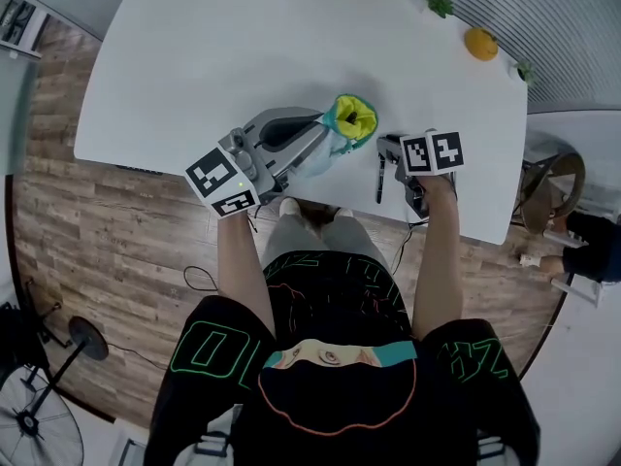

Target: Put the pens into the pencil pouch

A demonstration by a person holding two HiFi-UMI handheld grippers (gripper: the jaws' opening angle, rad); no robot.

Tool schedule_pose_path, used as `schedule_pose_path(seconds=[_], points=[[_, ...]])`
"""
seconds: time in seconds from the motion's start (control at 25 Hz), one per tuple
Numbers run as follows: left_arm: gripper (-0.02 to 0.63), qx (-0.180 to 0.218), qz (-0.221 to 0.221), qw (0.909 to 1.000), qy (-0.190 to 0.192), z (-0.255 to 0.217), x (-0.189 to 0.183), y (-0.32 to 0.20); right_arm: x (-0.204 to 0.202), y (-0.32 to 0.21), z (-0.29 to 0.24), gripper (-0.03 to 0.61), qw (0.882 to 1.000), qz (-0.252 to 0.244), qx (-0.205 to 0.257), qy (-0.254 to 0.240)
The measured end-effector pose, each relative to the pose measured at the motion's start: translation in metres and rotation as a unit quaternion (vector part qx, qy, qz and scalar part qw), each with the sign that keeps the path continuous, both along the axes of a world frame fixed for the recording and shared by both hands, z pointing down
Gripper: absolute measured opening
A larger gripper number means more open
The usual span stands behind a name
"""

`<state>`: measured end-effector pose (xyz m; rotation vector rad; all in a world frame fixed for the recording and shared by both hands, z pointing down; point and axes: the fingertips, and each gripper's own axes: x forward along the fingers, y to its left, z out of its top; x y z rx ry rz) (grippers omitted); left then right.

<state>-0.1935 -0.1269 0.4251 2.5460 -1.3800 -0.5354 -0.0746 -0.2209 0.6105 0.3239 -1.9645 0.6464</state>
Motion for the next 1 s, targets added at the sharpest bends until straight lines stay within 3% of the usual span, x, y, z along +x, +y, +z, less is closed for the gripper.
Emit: schedule_pose_path(seconds=[0.24, 0.52, 0.76, 1.0], points=[[0.002, -0.003, 0.017, 0.9998, -0.002, 0.002, 0.002, -0.002, -0.009, -0.004, -0.003, 0.055, 1.000, 0.021, -0.010, -0.017], [0.002, 0.001, 0.017, 0.9998, -0.008, -0.009, 0.003, 0.000, -0.008, -0.015, -0.043, 0.046, 0.994, 0.057, 0.030, -0.088], [0.002, 0.004, 0.017, 0.9997, -0.015, -0.022, 0.011, -0.014, 0.004, -0.037, -0.090, 0.046, 0.981, 0.089, 0.080, -0.152], [0.002, 0.012, 0.034, 0.9991, -0.024, -0.033, 0.037, -0.040, 0.026, -0.064, -0.134, 0.046, 0.959, 0.117, 0.122, -0.228]])
